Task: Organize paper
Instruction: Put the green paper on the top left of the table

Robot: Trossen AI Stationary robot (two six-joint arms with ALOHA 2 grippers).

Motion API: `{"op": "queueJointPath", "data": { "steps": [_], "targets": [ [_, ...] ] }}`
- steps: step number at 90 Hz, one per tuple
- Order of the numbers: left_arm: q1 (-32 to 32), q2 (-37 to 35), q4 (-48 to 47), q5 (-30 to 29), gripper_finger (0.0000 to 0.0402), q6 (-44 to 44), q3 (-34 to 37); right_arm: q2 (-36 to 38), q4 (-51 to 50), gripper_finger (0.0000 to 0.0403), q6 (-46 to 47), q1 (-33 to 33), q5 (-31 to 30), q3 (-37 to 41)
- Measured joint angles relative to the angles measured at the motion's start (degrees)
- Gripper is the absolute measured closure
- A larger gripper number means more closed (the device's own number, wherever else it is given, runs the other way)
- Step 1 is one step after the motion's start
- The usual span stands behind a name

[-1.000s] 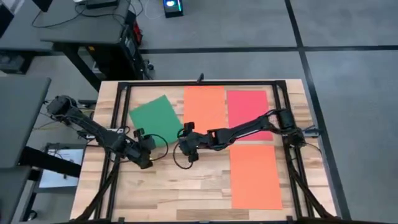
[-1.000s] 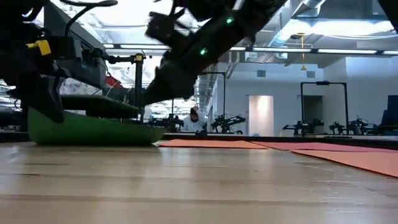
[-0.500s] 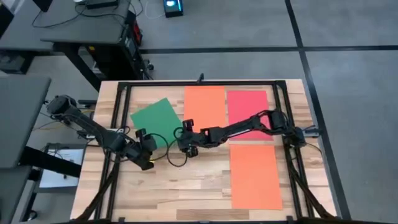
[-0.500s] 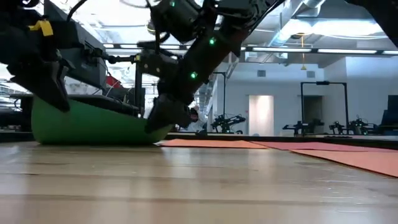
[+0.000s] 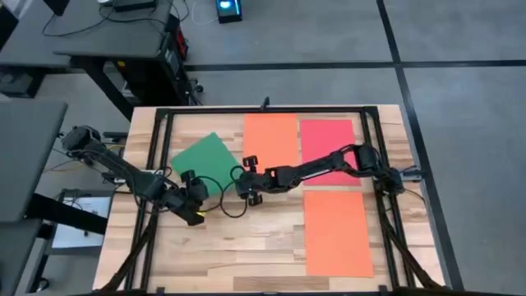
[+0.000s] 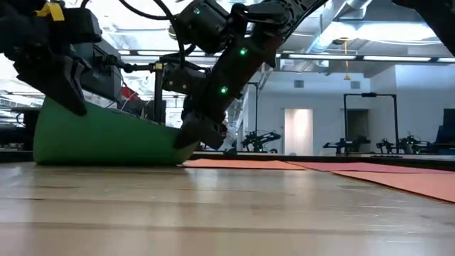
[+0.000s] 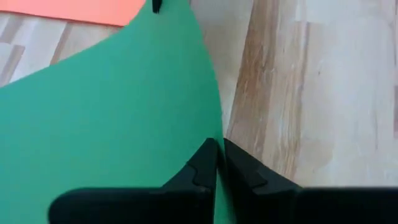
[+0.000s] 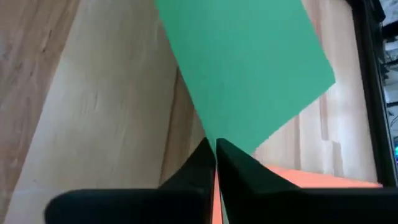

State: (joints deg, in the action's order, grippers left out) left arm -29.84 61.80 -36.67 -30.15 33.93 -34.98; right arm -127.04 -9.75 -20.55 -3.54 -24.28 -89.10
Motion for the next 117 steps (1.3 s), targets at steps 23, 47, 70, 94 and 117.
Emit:
{"op": "queueJointPath", "data": {
  "steps": [23,47,70,94,117],
  "targets": [
    [0.02,0.02,-1.81,0.29,0.037,2.71,-0.66,0.0,-4.22,0.0403,9.51,-1.0,-4.42,-1.84],
    [0.02,0.02,-14.45,0.33,0.0269,7.7,-8.25,0.04,-8.09,0.0403,16.37,-1.73,-4.87,-8.28],
    [0.7,0.09,-34.2,-2.03,0.0234,21.88,-19.55,0.11,-8.35,0.0403,21.29,-1.73,-4.89,-10.02],
    [0.28,0.14,-34.63,-6.59,0.0235,19.38,-23.8,-1.46,-7.42,0.0403,22.22,-1.47,-3.74,-10.05],
    [0.28,0.17,-34.08,-12.24,0.0235,23.74,-23.46,-3.52,0.97,0.0403,22.09,0.03,6.3,-10.08]
  ]
}}
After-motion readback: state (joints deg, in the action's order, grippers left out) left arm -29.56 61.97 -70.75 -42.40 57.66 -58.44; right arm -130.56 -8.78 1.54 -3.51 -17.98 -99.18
